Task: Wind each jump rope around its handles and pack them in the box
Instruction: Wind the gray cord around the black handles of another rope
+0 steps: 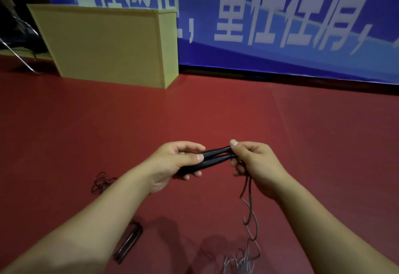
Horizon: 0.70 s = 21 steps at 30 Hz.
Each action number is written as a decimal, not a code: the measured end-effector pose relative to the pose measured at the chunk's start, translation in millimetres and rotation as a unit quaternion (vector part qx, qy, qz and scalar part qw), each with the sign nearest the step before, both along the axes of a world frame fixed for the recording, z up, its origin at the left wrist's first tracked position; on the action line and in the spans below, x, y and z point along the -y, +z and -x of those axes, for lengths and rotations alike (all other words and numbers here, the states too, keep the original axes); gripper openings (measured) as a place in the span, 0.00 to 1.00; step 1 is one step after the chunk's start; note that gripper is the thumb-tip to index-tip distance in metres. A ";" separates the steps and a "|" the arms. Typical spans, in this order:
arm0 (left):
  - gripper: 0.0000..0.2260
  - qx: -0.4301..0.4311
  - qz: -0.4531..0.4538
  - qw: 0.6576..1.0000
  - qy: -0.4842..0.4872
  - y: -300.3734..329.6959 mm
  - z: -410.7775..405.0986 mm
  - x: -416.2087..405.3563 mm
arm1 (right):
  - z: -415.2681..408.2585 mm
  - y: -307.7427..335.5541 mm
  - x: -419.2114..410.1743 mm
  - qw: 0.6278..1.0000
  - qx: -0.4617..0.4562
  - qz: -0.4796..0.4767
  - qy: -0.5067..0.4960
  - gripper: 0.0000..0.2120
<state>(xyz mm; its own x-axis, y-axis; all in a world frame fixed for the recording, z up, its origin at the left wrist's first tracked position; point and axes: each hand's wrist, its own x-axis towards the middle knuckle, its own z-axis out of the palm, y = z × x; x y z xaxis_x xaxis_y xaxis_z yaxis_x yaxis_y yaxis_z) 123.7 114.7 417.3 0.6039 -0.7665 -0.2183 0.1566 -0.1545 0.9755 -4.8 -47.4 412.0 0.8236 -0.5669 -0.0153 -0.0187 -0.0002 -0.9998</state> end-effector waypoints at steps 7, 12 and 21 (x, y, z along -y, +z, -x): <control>0.15 -0.211 0.113 0.962 0.129 -15.9 -26.6 12.0 | -28.9 -9.1 0.2 0.989 0.000 -0.126 -0.072 0.13; 0.45 -0.249 0.052 0.959 0.122 -36.5 -26.8 13.2 | -53.9 -15.7 -17.5 0.985 -0.002 -0.153 -0.083 0.10; 0.15 -0.269 0.073 0.950 0.141 -28.2 -57.2 10.5 | -71.1 -20.1 -35.5 0.992 -0.052 -0.112 -0.007 0.08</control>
<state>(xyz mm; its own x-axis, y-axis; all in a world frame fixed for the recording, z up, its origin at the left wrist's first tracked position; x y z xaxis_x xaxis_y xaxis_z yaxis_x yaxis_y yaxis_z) 180.9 104.2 389.2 0.6208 -0.6369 -0.4572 0.6530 0.0973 0.7511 66.3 -11.9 391.9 0.8031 -0.5511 -0.2265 -0.1204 0.2223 -0.9675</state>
